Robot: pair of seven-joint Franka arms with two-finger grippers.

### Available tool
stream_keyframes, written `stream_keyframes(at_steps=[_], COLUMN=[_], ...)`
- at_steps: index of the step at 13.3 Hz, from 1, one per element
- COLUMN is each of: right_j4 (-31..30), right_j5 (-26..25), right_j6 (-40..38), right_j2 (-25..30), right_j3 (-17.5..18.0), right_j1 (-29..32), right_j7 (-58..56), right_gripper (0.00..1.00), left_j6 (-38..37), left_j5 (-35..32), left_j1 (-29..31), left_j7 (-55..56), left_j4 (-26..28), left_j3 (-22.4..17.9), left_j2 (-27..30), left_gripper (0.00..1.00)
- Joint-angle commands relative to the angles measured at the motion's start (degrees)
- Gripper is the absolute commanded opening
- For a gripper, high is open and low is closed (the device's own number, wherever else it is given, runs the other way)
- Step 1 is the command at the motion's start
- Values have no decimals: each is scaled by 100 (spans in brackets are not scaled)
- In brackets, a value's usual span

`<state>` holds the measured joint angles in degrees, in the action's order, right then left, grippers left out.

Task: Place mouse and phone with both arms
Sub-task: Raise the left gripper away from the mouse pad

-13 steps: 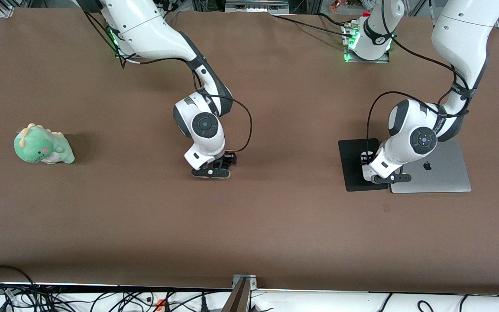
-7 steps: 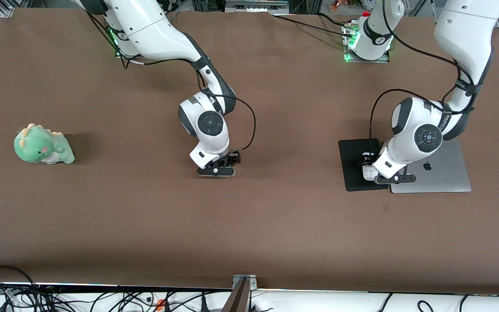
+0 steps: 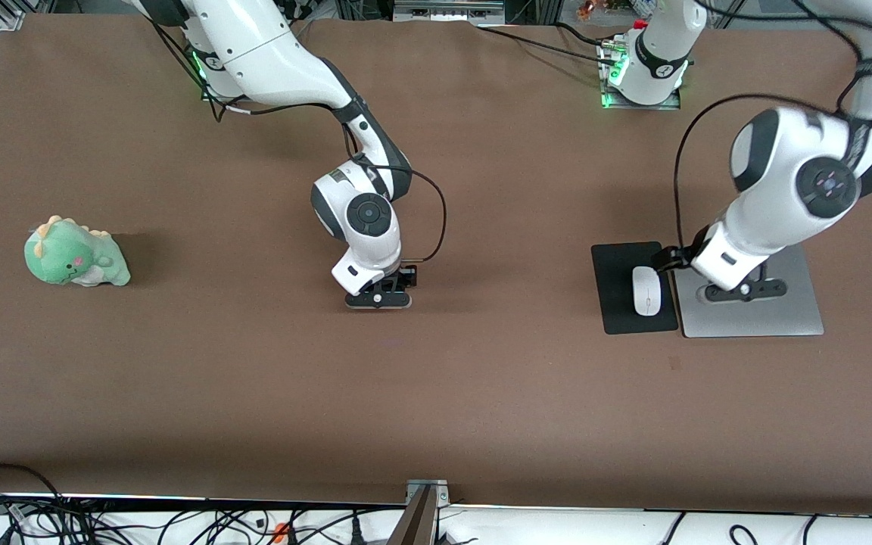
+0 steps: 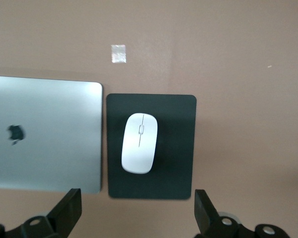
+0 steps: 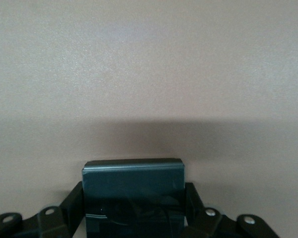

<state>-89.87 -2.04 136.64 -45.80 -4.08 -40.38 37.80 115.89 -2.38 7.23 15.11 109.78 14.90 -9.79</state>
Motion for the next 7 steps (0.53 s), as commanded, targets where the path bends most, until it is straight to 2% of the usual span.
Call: stream_keyframes(at_steps=[1,4,6,7], right_j4=[40,66,275,468], right_j5=[-77,-60,2,19], right_j6=[56,-40,-503,-863], right_j2=[-34,27,80,80], right_j3=[-40,-40,-40,-31], right_j1=[-31,30,257,372], right_j7=[-88,-350,-675,-886], right_gripper=[67,50,42,41], left_j6=[-714,-1575,-2304,-2569], left_j5=[115,124,124,124], left_j1=[51,86,139,139], left_j7=[-70,-70,-70,-78], left_j4=[-184,-789,-1482,-1790], left_j3=[30,-57,-58,-58], left_j2=[634,978,1005,1005], left_gripper=[100,100,100,100])
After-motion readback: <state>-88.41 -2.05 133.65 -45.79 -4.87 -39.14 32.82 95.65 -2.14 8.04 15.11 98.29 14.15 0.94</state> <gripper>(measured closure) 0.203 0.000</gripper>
